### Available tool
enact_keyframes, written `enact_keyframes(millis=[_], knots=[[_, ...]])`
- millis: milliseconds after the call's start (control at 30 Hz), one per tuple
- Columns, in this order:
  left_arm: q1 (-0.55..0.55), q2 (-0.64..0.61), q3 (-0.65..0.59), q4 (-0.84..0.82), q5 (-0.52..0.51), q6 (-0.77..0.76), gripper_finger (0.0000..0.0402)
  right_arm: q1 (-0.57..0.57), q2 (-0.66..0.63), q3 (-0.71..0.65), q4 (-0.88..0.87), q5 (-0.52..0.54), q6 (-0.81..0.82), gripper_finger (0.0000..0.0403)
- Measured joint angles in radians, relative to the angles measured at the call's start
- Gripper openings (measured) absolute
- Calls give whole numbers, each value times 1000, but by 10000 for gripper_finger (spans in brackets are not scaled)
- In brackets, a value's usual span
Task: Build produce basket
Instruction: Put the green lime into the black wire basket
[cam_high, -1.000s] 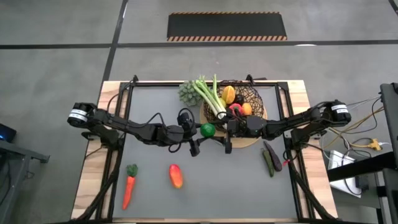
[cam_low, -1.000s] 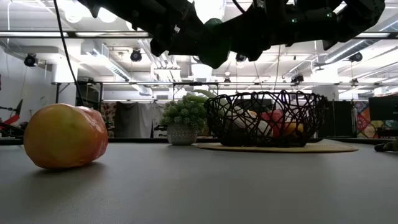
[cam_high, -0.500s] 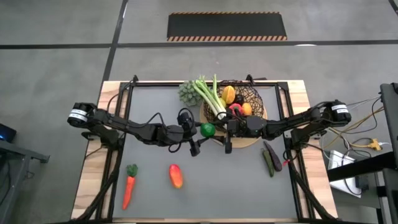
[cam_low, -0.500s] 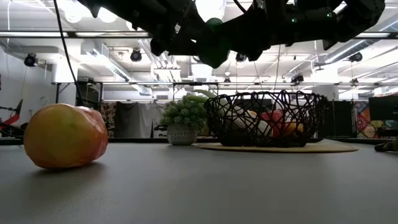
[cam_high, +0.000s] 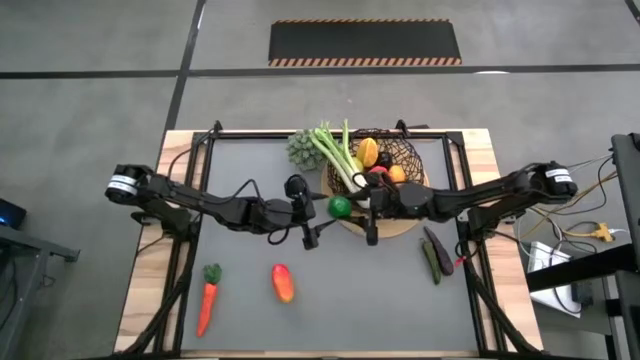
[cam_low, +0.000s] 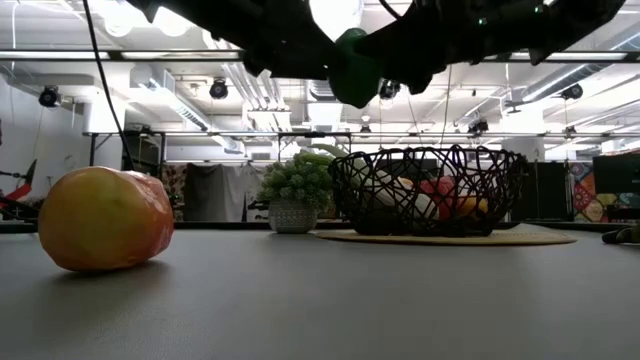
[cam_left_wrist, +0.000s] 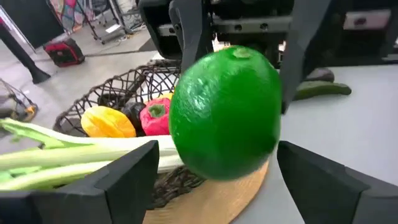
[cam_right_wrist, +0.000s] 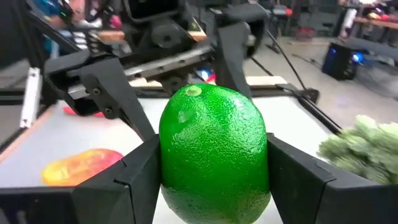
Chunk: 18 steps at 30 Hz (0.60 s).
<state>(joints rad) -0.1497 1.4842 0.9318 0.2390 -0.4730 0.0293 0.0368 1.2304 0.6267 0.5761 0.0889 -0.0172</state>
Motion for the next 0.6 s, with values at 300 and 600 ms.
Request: enact_keyframes(millis=[300,600], knots=[[0,-46,0,-6,-9,105,307,-2,-103,107,-402,155,18,229],[0,-78,0,-11,-17,145,307,-43,-142,238,-820,252,50,229]])
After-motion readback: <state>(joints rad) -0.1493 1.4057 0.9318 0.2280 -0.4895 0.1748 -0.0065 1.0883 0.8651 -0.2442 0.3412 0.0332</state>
